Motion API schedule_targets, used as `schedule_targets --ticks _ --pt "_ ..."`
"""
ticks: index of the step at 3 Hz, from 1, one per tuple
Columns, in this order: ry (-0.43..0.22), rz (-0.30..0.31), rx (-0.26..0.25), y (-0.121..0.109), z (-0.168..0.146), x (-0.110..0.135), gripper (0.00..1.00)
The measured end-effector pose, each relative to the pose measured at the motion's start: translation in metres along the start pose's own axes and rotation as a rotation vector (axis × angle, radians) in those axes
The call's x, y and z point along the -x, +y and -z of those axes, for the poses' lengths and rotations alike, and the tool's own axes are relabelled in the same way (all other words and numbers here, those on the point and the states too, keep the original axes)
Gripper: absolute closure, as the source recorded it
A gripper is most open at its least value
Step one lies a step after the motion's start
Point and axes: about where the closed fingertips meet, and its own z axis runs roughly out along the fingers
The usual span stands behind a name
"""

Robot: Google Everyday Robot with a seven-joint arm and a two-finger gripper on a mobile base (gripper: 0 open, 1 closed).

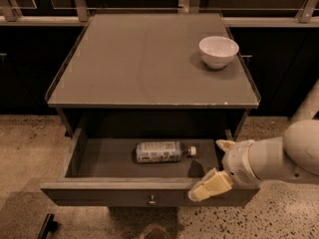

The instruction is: Pick blue plastic bottle from top drawer and place on counter

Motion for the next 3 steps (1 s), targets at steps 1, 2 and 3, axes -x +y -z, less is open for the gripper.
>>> schedule_targets --ticks 1,2,3 --pt "-0.083 0.029 0.026 -0.023 -0.041 0.022 0.00" --pt "-0.137 0.052 0.049 -0.040 -0.076 0.044 0.00" --pt "-0.153 0.063 0.065 -0.051 -0.107 0.057 0.00"
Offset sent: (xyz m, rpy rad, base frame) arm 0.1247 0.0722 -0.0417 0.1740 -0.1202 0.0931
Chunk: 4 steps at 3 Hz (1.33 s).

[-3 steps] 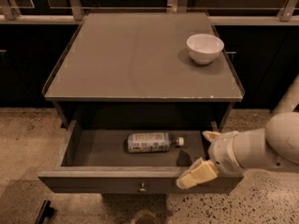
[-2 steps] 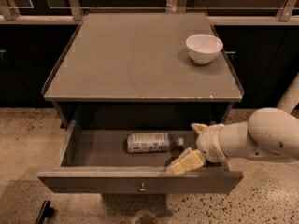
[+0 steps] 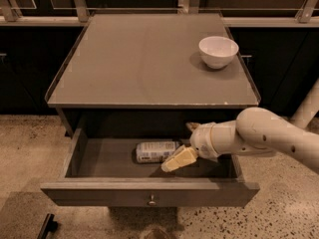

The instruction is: Pick blue plastic bottle from top drawer and place on counter

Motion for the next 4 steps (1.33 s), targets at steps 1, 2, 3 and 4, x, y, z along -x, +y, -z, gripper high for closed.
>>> schedule_targets --ticks 1,2,3,4 --pt "0.005 -0.015 0.000 -0.006 -0.026 -0.006 0.00" --pt "0.024 -0.055 -0.061 0.000 -0.041 -0.021 0.00" --pt "0.057 -0.043 -0.143 0.006 -0.061 -0.034 0.00" --pt "0.085 -0.021 -0.204 0.008 -0.075 -0.040 0.00"
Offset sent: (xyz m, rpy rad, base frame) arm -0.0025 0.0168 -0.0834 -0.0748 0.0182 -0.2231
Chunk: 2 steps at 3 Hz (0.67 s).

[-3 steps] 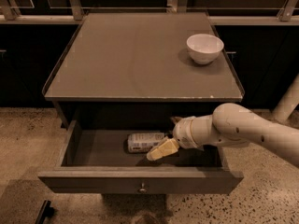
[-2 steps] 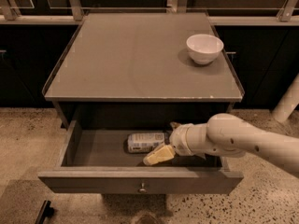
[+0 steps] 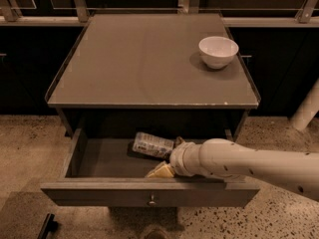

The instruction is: Pick blue plastic bottle from top drawer and place on counter

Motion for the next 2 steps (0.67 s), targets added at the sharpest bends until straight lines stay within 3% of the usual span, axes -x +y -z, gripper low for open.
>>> schedule_targets --ticks 2 --pt "-0.004 0.006 -0.005 0.0012 -0.0032 0.0020 0.42"
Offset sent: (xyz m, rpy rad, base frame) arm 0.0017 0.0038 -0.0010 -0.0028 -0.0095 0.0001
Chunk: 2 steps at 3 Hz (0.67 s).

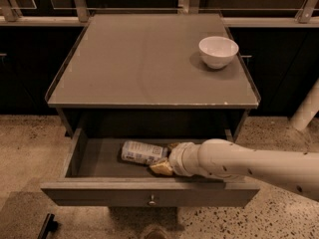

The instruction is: Pick blue plastic bottle from top drawer and place on counter

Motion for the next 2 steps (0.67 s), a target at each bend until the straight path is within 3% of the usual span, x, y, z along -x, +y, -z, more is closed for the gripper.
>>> schedule_targets --ticks 2 --pt "0.000 0.000 0.000 0.0000 0.0000 0.0000 0.89"
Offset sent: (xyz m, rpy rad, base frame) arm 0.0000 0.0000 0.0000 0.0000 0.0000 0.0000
